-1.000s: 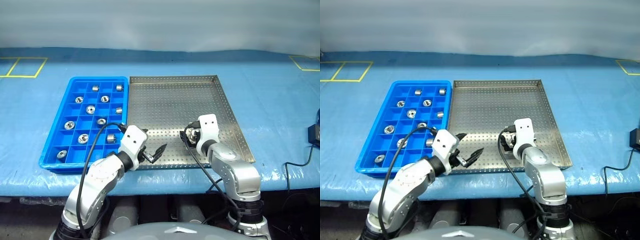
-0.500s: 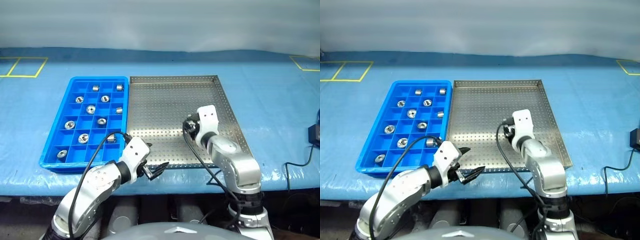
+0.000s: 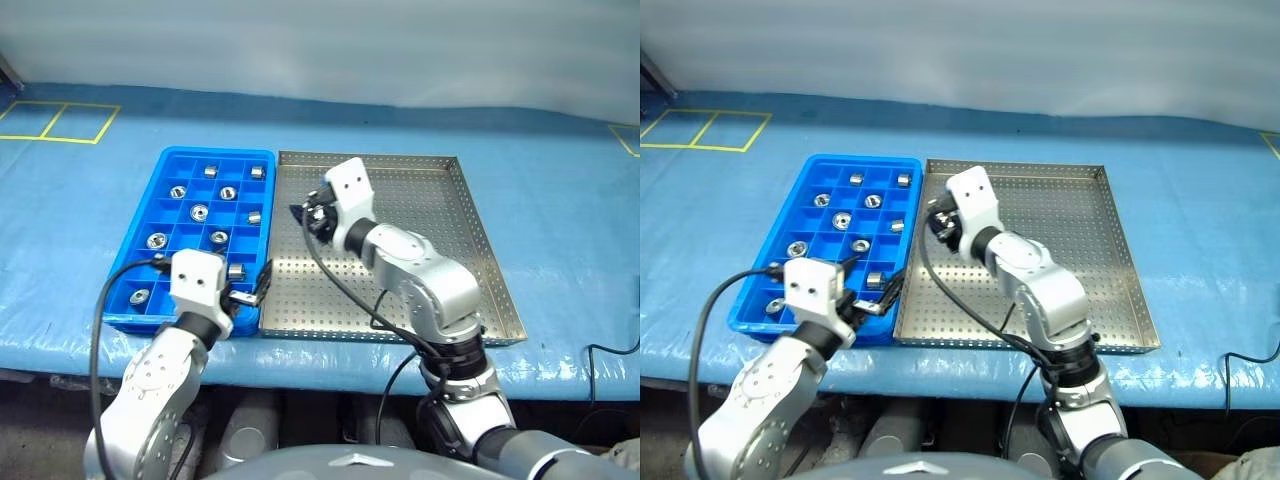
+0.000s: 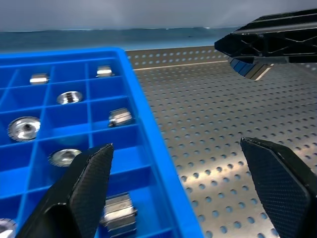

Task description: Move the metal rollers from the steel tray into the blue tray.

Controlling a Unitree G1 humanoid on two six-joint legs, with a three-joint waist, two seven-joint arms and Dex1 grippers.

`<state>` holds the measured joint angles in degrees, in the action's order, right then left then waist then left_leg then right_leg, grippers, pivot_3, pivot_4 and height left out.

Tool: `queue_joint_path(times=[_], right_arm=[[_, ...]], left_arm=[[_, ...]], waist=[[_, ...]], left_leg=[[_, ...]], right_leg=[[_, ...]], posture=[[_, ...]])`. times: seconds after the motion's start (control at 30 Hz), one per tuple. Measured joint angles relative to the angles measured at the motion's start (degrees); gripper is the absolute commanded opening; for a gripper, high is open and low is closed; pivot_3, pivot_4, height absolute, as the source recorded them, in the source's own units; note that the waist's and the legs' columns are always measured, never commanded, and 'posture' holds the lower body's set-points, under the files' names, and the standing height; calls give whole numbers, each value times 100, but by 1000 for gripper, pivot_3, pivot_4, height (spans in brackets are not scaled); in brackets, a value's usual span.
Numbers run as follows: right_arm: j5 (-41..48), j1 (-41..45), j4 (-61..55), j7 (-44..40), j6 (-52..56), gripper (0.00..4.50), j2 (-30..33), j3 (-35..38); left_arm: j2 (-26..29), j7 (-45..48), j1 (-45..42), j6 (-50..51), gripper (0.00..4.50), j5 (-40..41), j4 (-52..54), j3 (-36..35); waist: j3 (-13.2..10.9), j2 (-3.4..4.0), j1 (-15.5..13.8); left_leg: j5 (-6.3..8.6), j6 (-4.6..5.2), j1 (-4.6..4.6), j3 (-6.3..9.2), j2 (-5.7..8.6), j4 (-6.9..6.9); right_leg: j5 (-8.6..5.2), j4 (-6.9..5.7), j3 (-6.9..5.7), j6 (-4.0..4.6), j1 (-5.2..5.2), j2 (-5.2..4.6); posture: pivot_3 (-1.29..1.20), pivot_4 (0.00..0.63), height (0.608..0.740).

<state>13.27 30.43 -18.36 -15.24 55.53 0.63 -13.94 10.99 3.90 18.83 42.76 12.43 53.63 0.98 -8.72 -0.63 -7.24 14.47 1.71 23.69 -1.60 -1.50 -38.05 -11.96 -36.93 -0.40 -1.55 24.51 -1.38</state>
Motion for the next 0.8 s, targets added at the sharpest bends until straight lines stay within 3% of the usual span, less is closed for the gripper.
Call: queue_joint_path(times=[0.17, 0.4, 0.8], right_arm=[[60, 57, 344, -231, -237, 1727, -257, -457], [65, 12, 825, -494, -524, 1727, -437, -876], [-158, -286, 1363, -708, -888, 1726, -146, -1210]], left_arm=[[-45, -162, 874, -429, 4500, -265, 304, 16], [-89, -360, 1659, -1088, 4500, -646, 347, 270], [-148, -317, 1682, -1239, 4500, -790, 343, 431]], waist=[[-1, 0, -280], [0, -1, -899], [5, -7, -1858]], left_leg=[[-1, -2, 0, 6, -3, 1], [0, -5, 9, 11, -7, 2], [6, -15, 21, -2, -10, 3]], right_leg=[[-29, 0, -13, -3, 0, -1], [-41, 3, -29, 9, 9, -1], [-46, 8, -49, 13, 50, -4]], posture=[[561, 150, 740], [623, 150, 740], [581, 150, 740]])
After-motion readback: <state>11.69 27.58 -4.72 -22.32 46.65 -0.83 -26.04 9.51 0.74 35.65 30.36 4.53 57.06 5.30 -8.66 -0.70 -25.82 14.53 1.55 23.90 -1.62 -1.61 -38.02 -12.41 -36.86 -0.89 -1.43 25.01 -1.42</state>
